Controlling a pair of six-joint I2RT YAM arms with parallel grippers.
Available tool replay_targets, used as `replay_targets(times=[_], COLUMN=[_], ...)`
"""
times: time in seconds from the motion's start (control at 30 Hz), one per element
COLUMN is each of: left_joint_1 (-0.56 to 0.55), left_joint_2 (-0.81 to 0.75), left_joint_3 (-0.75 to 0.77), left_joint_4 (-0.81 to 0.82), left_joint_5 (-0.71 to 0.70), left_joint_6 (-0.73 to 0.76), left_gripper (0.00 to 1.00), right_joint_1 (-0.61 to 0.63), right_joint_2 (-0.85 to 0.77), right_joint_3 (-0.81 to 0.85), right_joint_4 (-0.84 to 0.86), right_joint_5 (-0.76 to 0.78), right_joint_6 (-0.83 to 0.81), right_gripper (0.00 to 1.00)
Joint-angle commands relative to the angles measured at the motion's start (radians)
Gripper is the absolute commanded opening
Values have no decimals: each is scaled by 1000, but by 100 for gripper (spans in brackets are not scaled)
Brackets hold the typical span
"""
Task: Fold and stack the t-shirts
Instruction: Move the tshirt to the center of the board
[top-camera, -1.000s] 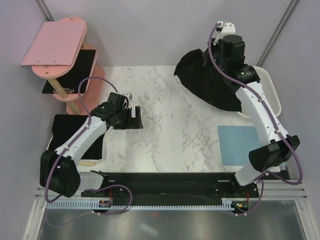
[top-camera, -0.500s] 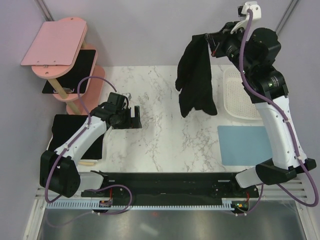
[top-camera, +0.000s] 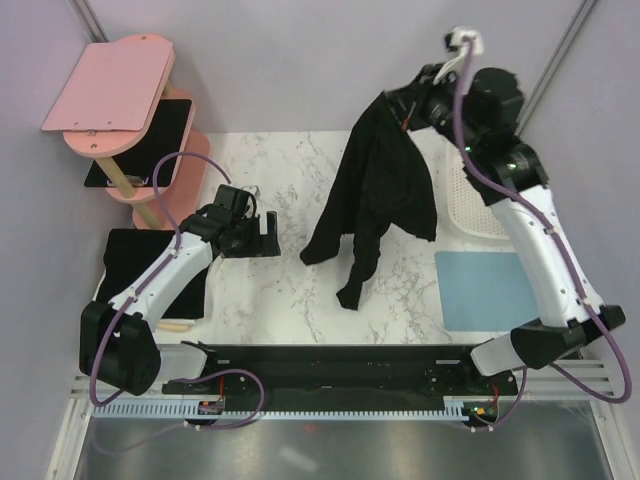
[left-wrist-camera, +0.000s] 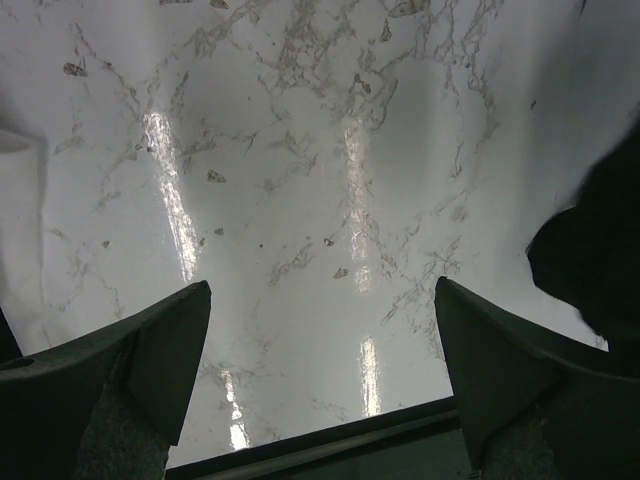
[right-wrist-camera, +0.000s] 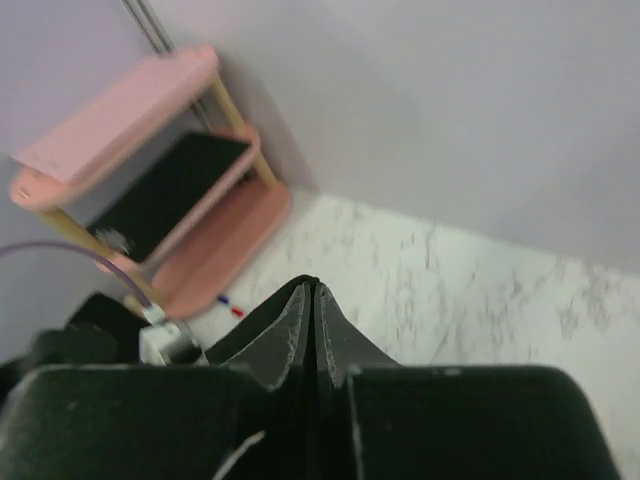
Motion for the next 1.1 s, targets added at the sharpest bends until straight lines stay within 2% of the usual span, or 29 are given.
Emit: replay_targets(times=[0.0, 0.13, 0.2, 0.23, 0.3, 0.33, 0.37, 0.47, 0.6, 0.7, 0.8, 0.83, 1.07], left_joint_1=[7, 9, 12, 10, 12, 10, 10, 12, 12, 10, 10, 12, 12], left_joint_2=[-21, -19, -19, -18, -19, -19, -18, -18, -18, -21, -19, -19, -19], left_joint_3=[1, 1, 1, 1, 0, 0, 1, 1, 1, -2, -2, 0, -2], left_joint_4=[-2, -2, -2, -4, -5, -5, -5, -7, -5, -5, -5, -5, -7], left_joint_5=[-19, -19, -21, -21, -22, -22, -22, -22, -21, -19, -16, -18, -16], left_joint_6=[-17, -17, -17, -15, -15, -15, -15, -17, -17, -17, -15, -15, -17], left_gripper=[100, 100, 100, 100, 100, 100, 100, 100, 100, 100, 100, 100, 100], right_joint_1=[13, 37, 51, 51, 54, 53, 53, 44, -18, -85, -154, -168, -228], right_joint_2=[106, 194, 255, 273, 301, 301, 301, 338, 396, 429, 455, 485, 571], right_joint_3=[-259, -479, -504, -508, -516, -530, -534, -518, -494, -507, -511, -501, -422], right_joint_4=[-2, 56, 64, 59, 61, 73, 76, 60, 39, 46, 70, 53, -82], right_joint_5=[-33, -7, -3, 6, 88, 122, 157, 288, 322, 310, 273, 273, 398], right_joint_6=[-5, -35, -63, -72, -89, -95, -101, -133, -106, -68, -32, -29, -28], right_gripper=[9, 8, 16, 44, 68, 88, 96, 98, 98, 87, 29, 0, 0])
